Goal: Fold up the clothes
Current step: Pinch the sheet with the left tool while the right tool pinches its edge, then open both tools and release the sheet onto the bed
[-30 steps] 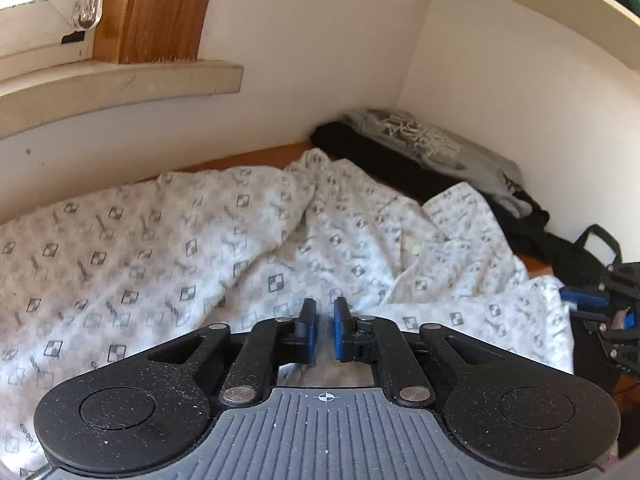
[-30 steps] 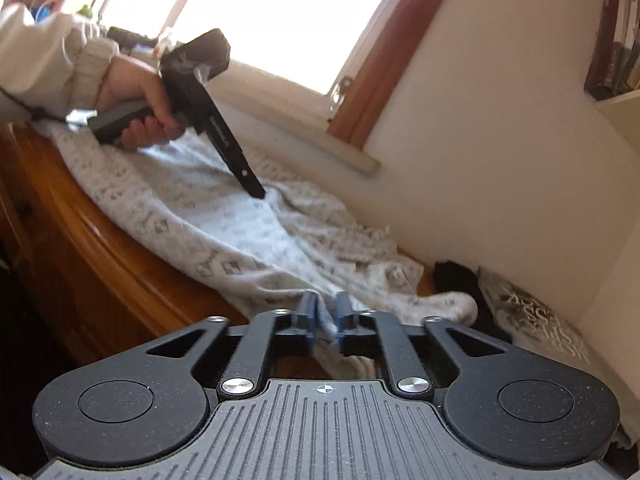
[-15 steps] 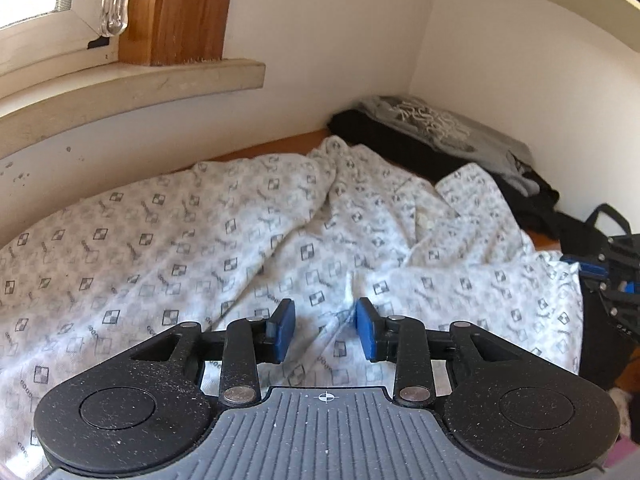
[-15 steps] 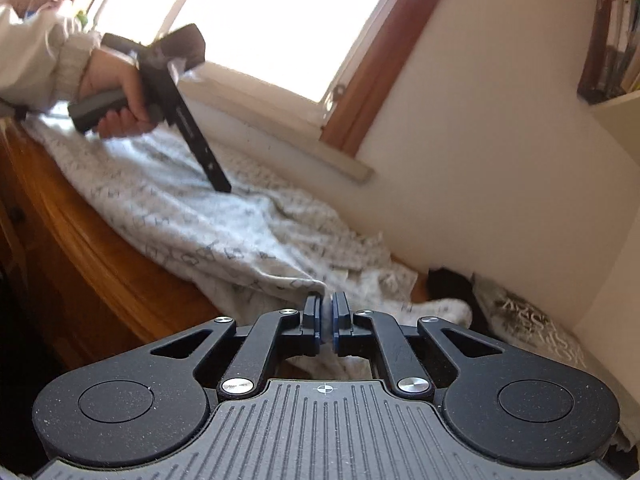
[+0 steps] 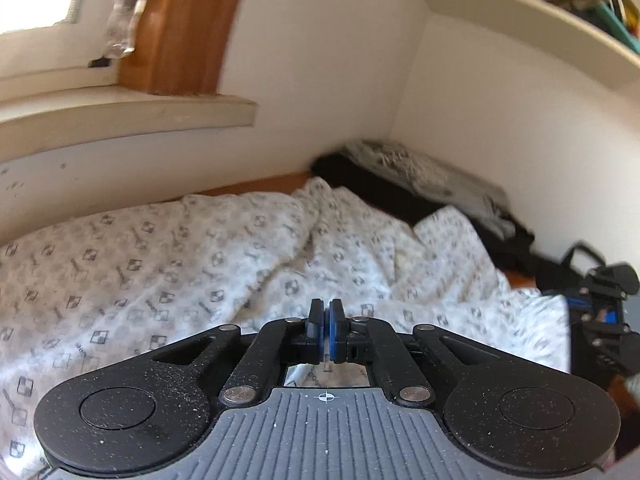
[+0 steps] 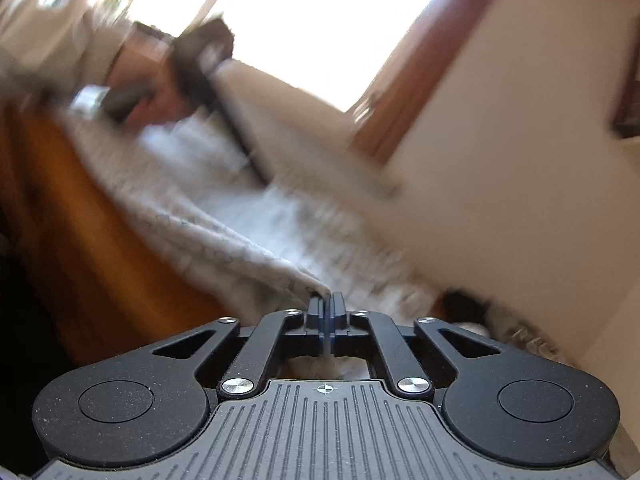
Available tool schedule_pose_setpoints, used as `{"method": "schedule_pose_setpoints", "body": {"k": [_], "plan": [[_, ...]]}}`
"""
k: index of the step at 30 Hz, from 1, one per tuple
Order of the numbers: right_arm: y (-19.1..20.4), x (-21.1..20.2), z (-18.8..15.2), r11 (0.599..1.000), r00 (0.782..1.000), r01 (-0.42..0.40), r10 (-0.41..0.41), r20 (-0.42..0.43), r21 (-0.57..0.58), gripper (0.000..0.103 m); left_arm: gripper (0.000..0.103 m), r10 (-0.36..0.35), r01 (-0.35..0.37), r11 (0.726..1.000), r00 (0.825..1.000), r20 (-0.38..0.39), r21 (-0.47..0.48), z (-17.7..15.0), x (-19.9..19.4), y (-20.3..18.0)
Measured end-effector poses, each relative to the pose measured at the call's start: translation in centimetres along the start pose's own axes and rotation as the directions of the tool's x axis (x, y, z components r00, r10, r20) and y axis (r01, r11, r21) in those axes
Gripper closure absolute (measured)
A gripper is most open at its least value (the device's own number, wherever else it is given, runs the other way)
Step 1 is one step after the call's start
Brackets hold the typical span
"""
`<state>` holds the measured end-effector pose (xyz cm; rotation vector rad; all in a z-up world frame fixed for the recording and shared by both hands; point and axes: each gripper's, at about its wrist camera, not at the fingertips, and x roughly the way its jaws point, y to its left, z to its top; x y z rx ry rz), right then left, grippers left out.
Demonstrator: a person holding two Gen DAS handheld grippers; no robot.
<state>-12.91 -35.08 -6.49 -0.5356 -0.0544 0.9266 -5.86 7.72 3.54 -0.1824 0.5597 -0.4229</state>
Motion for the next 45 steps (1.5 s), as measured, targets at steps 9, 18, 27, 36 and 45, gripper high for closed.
{"method": "schedule_pose_setpoints", "body": {"k": [9,18,27,36,45], "plan": [[0.7,1.5,-1.4,0.999,0.997,0.024,-0.022,-0.072,0.034,0.077,0.101,-0.074,0.075,0.963,0.997,0.013,-0.257,-0.4,0.5,3.9],[-0.7,1.7,-2.7,0.998,0.989,0.059,-0.057,-0.136,0.011,0.098,0.101,-0.069,0.054,0.967,0.996,-0.053,-0.249,-0.5,1.4,3.8],[-3.9,1.0,-4.1,0.994,0.983,0.042,-0.023,-0.179,0.101,0.091,0.1,-0.07,0.047,0.966,0.994,-0.082,-0.255,-0.6,1.8,4.0],[-7.2,-1.2,-4.3,0.944,0.989,-0.036,0.081,-0.125,0.328,0.057,0.082,0.092,-0.09,0.985,0.996,0.007,-0.146,0.1,-0.6,1.9],[-5.5,0.3,-2.3,0.859,0.996,-0.044,0.08,-0.05,0.511,0.08,0.037,0.275,-0.276,0.959,0.961,0.029,0.058,-1.5,-5.7,-1.6]]}}
